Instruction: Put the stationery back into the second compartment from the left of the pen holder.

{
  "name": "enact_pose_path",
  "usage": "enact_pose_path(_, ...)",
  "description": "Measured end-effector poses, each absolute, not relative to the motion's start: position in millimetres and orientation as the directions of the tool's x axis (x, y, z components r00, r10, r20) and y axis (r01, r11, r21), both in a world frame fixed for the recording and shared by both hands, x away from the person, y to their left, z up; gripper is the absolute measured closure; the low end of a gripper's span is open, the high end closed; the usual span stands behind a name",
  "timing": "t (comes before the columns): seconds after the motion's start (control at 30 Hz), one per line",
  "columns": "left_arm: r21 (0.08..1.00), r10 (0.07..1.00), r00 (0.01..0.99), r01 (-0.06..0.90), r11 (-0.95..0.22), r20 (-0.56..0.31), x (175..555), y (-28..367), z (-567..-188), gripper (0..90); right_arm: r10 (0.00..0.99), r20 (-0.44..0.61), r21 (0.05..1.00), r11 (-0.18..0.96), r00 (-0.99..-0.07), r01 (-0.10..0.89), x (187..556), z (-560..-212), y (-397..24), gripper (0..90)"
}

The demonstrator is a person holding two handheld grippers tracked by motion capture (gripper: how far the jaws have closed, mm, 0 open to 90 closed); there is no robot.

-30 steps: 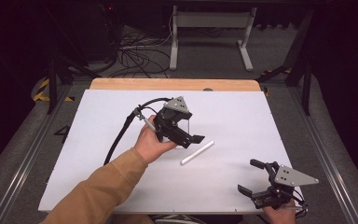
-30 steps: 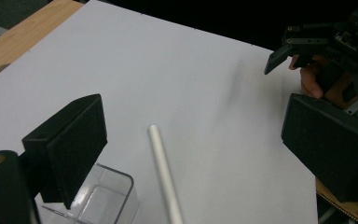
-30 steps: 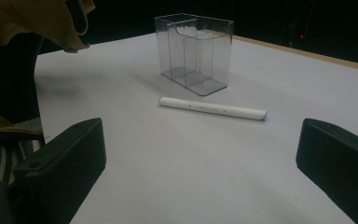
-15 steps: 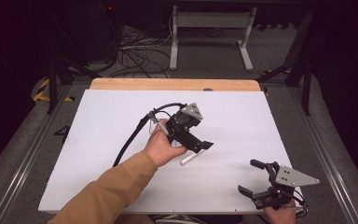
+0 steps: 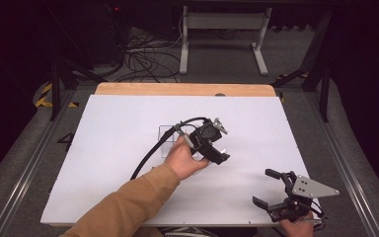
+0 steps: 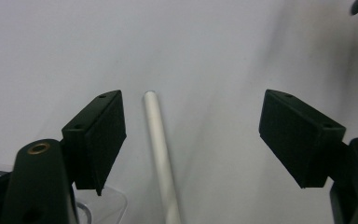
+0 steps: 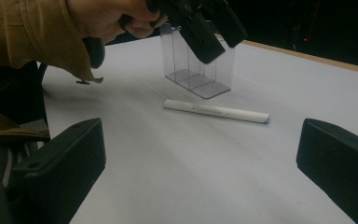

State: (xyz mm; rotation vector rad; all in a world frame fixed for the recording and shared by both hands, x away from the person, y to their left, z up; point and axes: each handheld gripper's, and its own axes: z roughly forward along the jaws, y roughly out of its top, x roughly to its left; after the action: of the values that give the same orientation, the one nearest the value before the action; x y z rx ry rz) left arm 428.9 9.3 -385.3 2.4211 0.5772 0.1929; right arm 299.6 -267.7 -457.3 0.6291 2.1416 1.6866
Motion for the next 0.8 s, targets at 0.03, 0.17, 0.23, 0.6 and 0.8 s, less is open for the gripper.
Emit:
enact_pose_path(0.03, 0.608, 0.449, 0.893, 0.357, -0.709, -0.002, 430, 7, -388, 24.6, 0.538, 0.004, 0.972, 0.197, -0.843, 0.13, 300, -457, -268, 1.9)
enact_pose_path(0.17, 0.578, 0.466, 0.884, 0.366, -0.729, 0.028, 432, 1, -398, 25.9, 0.537, 0.003, 0.972, 0.196, -0.843, 0.129, 300, -457, -268, 1.9)
enact_pose_path(0.23, 0.565, 0.472, 0.881, 0.374, -0.736, 0.03, 434, -1, -401, 26.4, 0.536, 0.004, 0.972, 0.196, -0.844, 0.129, 299, -457, -268, 2.0)
enact_pose_path(0.6, 0.485, 0.5, 0.865, 0.42, -0.767, 0.042, 439, -8, -419, 30.9, 0.53, -0.004, 0.972, 0.201, -0.848, 0.121, 299, -457, -268, 1.9)
enact_pose_path(0.8, 0.456, 0.511, 0.857, 0.432, -0.778, 0.059, 438, -13, -421, 35.0, 0.526, -0.006, 0.972, 0.202, -0.85, 0.118, 299, -457, -267, 1.9)
